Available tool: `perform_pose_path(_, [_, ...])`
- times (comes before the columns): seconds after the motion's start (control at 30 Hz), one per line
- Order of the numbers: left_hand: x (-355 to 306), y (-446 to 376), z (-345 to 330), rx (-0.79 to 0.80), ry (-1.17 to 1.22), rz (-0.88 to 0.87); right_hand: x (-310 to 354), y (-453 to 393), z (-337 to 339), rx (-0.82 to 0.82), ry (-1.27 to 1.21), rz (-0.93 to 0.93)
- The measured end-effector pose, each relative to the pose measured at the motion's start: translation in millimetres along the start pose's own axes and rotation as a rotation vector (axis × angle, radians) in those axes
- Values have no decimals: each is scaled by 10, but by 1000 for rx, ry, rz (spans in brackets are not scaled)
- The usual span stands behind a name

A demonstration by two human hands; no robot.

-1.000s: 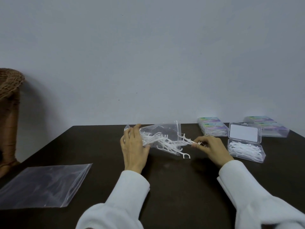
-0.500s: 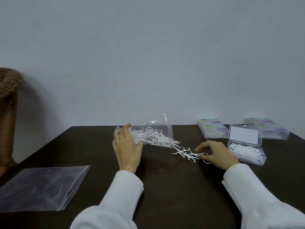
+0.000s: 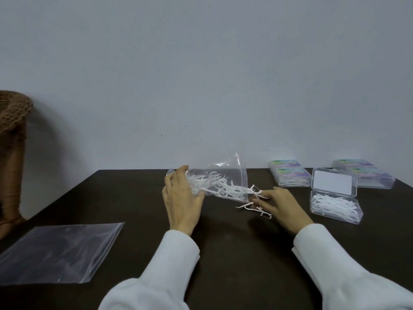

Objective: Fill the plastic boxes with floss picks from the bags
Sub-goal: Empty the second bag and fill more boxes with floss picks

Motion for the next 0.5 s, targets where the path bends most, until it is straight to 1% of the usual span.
perform_pose_path(0.1, [98,-5,27,-10,11,61,-65,55,101,-48,-82,-17])
perform_pose_path(0.17, [155,-9,56,-24,17,98,-84,65,91,-31,-37,-41])
perform_pose_path(0.27, [217,-13,102,-53,29,136,-103,45,17,54,69,-73])
perform_pose_path(0.33, [237,-19,120,-65,24,143,-151,38,-37,99,76,-102])
perform_pose_path(0.43, [248,-22,117,-65,31,147,-174,66,-29,99,87,-137])
perform_pose_path(0.5, [242,-26,109,-63,37,144,-139,84,2,89,149,-139])
Point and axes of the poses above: each hand's wrist, its own y-axis away from the middle knuckle, its own z-axis out of the back of the hand, x = y × z, the point moved 10 cm from there along -y, towards the middle knuckle, and after that the axes turned 14 degrees about x, right-handed, at the moved point
